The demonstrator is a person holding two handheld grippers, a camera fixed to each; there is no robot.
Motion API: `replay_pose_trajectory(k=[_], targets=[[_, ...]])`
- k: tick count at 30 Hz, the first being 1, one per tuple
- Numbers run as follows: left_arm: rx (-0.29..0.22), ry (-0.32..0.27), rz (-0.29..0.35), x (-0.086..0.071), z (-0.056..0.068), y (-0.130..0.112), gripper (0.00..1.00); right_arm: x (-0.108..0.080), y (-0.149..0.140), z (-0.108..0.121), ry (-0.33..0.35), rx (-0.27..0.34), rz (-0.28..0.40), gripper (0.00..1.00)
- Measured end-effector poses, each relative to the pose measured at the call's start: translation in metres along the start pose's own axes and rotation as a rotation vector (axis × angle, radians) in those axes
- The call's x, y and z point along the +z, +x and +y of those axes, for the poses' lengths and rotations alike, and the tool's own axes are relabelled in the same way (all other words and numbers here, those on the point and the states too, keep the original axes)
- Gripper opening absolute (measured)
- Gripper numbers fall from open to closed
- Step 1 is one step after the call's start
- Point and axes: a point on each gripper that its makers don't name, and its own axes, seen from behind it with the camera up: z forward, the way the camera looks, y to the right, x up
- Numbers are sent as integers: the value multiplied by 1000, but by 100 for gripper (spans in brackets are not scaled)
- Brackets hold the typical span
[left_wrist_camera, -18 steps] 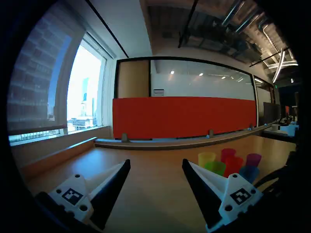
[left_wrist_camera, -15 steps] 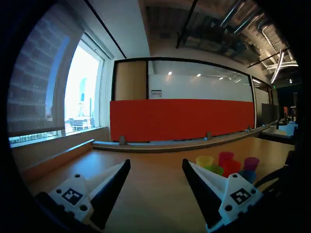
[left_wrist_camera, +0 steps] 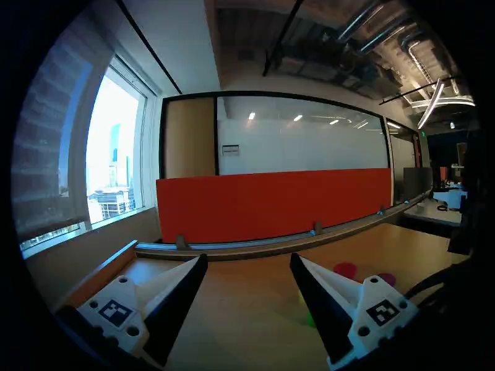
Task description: Pour water
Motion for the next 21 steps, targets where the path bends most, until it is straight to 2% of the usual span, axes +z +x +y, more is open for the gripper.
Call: replay_pose_trajectory(k=[6,12,15,21], targets=[[-11,-62,-34,5,11,20,99,2,15,-3,19,3,2,100],[-38,-124,-46,11,20,23,99,4,9,-14,78,28,-31,100],[-56,-163,-44,12,25,26,99,4,6,-23,126,28,-47,100],[-85,-269,-32,12,39,33,99,-1,7,-55,267,10,-60,100]])
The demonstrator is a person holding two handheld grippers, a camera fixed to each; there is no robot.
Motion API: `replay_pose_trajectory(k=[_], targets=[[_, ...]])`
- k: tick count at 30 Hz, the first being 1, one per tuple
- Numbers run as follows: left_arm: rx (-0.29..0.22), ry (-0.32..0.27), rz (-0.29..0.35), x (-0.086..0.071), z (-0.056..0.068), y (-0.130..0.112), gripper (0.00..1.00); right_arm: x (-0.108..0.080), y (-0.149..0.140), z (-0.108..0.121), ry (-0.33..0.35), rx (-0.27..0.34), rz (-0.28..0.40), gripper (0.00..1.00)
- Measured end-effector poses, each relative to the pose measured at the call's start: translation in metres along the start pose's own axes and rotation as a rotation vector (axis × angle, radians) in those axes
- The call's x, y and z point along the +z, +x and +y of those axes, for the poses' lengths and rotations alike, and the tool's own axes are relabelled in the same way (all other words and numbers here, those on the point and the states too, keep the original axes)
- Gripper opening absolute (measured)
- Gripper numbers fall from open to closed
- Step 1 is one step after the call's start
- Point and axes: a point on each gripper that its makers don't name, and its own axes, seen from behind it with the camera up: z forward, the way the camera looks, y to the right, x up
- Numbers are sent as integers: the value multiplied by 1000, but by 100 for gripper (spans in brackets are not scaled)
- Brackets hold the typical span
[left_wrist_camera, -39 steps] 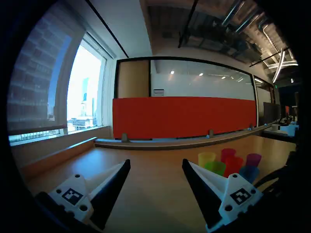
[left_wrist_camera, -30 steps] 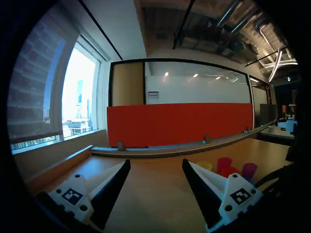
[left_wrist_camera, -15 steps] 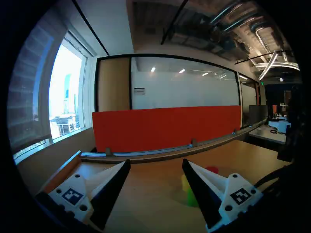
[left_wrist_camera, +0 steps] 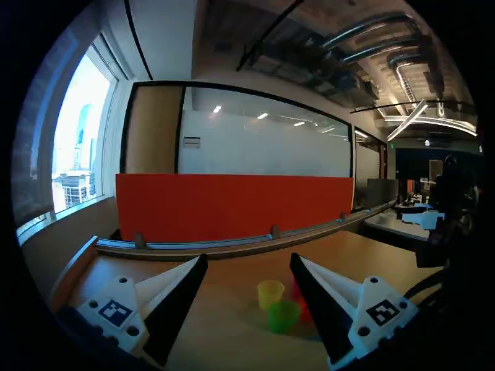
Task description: Pour water
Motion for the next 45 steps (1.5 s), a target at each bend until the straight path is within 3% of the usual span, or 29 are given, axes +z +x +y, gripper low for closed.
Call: replay_pose_trajectory(k=[6,12,19,24,36,45], targets=[[-8,-104,-9,4,17,2,99,0,6,-34,154,5,5,100],[-15,-240,-10,1,46,8,99,-2,10,-63,280,-11,4,100],[-8,-317,-17,2,62,10,99,-3,10,-89,384,-11,-15,100],[3,-342,-42,6,63,5,99,-1,3,-99,423,-36,-49,100],[63,-375,-143,22,54,-28,99,-4,-35,-125,524,-112,-183,100],[79,-375,-180,34,42,-44,99,-8,-47,-128,554,-147,-221,100]])
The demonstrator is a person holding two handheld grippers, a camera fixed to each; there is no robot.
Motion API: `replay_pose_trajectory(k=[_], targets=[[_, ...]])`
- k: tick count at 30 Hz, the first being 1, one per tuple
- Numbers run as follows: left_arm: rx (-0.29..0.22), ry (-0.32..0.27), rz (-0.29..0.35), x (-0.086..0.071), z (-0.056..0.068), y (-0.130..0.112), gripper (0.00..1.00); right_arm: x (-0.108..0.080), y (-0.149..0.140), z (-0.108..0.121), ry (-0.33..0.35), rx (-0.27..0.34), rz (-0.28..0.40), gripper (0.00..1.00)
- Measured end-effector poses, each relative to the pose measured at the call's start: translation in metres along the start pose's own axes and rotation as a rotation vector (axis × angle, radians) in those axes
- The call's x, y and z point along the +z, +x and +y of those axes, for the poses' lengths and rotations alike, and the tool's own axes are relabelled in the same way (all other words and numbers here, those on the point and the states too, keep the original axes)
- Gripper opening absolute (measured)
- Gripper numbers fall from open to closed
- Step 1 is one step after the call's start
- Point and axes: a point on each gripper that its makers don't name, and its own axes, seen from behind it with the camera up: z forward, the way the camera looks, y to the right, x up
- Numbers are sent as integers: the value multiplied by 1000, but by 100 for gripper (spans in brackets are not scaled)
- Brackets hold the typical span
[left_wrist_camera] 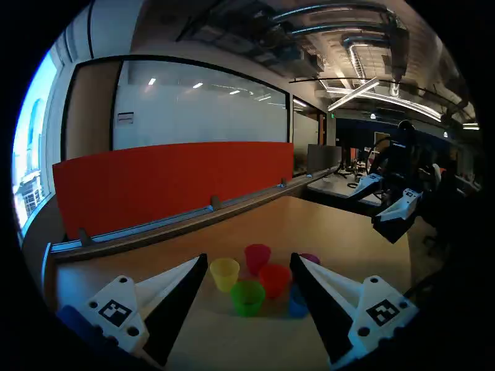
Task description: Pour water
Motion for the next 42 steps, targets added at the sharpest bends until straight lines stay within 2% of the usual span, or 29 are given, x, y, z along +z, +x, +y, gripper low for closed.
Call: replay_pose_trajectory(k=[7,24,37,42], targets=[[4,22,-8,5,-11,-7,99,8,-21,-4,26,2,-54,100],[27,-3,-90,25,-17,-44,99,37,-88,-12,62,-4,-174,100],[45,-58,-190,38,-6,-83,99,56,-128,-19,86,2,-243,100],[59,-72,-210,42,-1,-93,99,62,-138,-21,91,12,-257,100]])
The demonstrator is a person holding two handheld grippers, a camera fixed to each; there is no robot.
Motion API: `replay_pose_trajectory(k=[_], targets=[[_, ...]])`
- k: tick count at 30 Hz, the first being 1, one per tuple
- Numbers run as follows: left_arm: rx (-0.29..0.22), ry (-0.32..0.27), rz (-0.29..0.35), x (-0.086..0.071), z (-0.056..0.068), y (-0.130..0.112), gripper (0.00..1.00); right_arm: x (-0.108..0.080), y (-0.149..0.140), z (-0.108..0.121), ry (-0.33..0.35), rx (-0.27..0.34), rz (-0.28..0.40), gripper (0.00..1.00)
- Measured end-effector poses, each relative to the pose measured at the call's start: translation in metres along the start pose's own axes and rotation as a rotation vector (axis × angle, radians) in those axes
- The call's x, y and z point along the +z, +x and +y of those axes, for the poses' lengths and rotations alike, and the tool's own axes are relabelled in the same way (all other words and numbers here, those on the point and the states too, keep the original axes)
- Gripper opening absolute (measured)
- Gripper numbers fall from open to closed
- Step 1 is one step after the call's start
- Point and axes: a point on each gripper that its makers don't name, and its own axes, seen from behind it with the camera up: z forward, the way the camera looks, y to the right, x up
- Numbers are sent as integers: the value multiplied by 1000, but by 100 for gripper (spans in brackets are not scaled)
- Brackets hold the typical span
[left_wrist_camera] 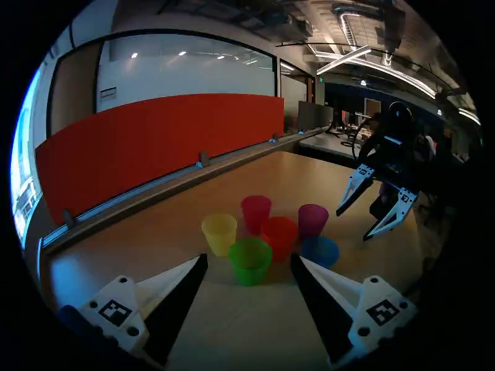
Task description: Pour water
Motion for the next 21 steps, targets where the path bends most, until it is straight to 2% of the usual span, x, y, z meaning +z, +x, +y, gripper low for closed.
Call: replay_pose_trajectory(k=[15,21], targets=[[6,-27,-51,22,5,-22,99,28,-14,-1,24,-5,-20,100],[13,-37,-69,32,7,-30,100,40,-23,4,11,-19,-38,100]])
